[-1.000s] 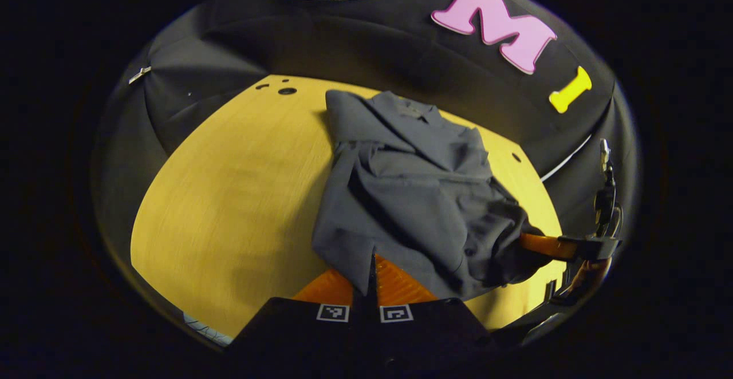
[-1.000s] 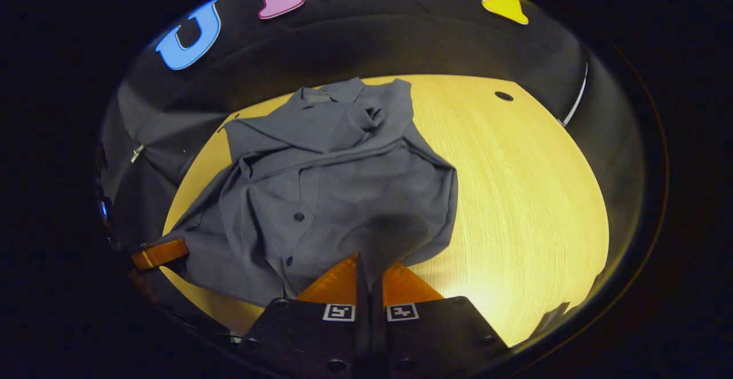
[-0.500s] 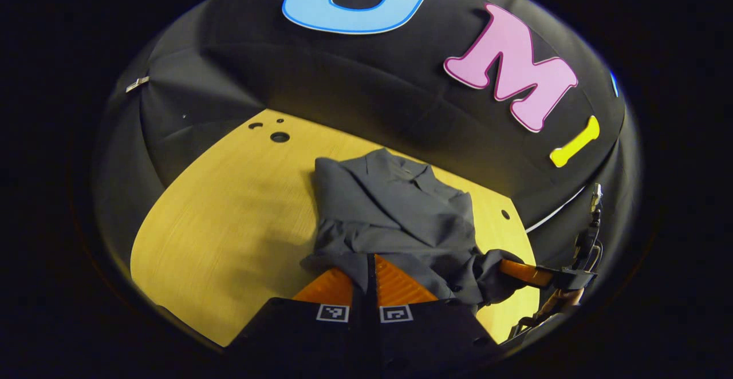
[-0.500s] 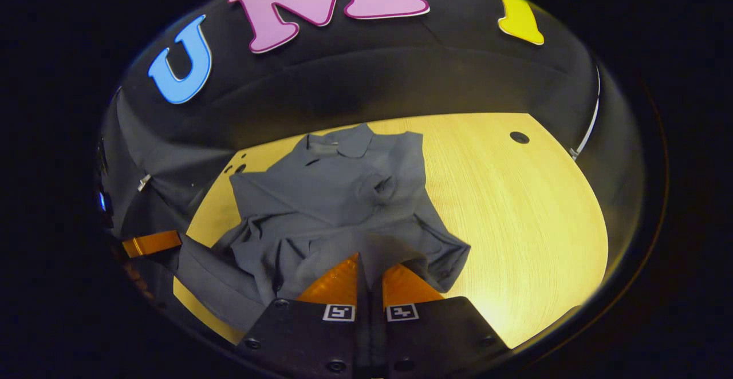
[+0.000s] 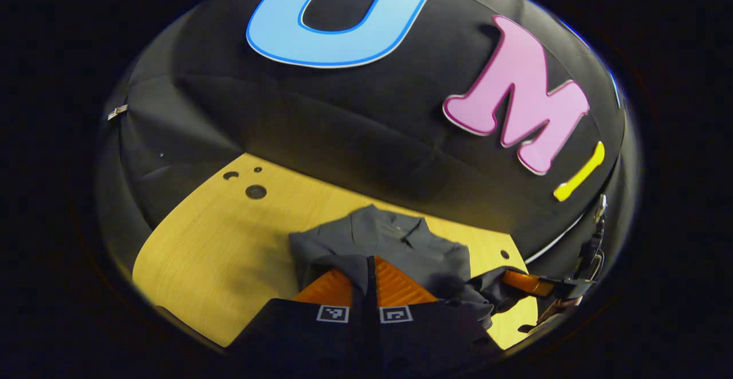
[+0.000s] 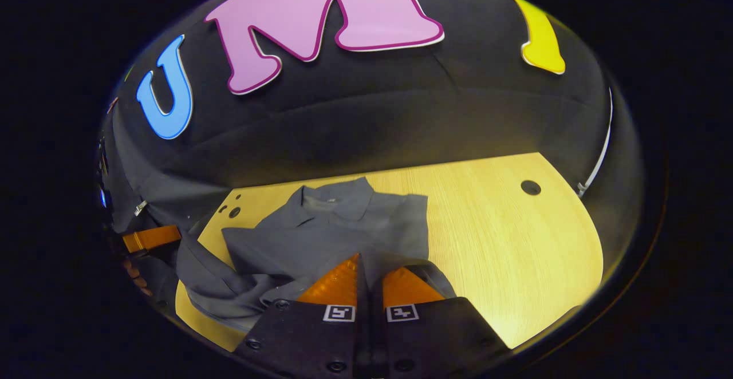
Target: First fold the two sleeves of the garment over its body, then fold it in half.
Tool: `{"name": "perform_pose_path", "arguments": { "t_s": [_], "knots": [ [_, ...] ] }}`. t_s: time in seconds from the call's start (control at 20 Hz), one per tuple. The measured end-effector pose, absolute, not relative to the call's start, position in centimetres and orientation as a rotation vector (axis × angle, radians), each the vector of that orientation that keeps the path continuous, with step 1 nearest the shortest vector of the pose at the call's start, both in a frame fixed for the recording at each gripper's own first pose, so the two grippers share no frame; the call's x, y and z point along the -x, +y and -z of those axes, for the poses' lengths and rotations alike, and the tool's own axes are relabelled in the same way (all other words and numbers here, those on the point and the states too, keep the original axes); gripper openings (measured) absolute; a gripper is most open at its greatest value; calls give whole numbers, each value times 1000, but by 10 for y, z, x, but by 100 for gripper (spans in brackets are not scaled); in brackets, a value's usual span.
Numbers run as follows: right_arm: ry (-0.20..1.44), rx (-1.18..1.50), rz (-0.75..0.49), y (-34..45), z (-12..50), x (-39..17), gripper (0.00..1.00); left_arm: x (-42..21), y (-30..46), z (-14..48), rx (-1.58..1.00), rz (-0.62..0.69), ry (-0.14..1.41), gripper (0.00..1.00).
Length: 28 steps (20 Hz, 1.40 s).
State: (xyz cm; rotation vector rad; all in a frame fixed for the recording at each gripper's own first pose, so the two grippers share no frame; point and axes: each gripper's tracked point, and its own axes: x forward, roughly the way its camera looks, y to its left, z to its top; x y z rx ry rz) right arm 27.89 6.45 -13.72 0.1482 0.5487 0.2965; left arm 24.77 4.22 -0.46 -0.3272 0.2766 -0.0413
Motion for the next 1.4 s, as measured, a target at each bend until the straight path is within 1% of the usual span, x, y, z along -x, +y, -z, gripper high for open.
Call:
{"name": "perform_pose_path", "arguments": {
  "t_s": [0.2, 0.4, 0.55, 0.7, 0.75, 0.8, 0.9, 0.95, 1.05, 1.1, 1.2, 1.25, 1.3, 1.4],
  "knots": [
    [492, -142, -270, 70, 137, -335, 5, -312, 56, -3, 358, 21, 208, 5],
    [441, -150, -243, 78, 146, -384, 5, -368, 73, 20, 371, -16, 192, 5],
    [427, -170, -214, 78, 164, -408, 5, -391, 90, 42, 393, -58, 201, 5],
    [467, -180, -172, 72, 188, -416, 5, -398, 92, 46, 427, -53, 197, 5],
    [469, -178, -160, 69, 190, -418, 8, -396, 91, 45, 422, -49, 200, 1],
    [462, -175, -168, 70, 186, -417, 10, -392, 91, 44, 404, -51, 205, 10],
    [439, -147, -187, 71, 176, -411, 12, -384, 88, 35, 350, -60, 200, 12],
    [430, -132, -198, 72, 171, -407, 25, -380, 85, 27, 331, -67, 191, 20],
    [426, -111, -221, 74, 164, -397, 51, -369, 82, 9, 303, -79, 149, 60],
    [422, -101, -229, 74, 159, -393, 55, -359, 78, -2, 292, -78, 131, 81],
    [393, -79, -231, 69, 145, -383, 85, -336, 73, -15, 262, -87, 110, 84],
    [365, -70, -228, 65, 135, -377, 100, -322, 70, -22, 248, -96, 104, 95],
    [339, -68, -230, 62, 122, -371, 98, -306, 67, -27, 236, -106, 95, 95],
    [294, -71, -228, 51, 97, -356, 99, -272, 61, -40, 221, -125, 70, 95]
  ]
}}
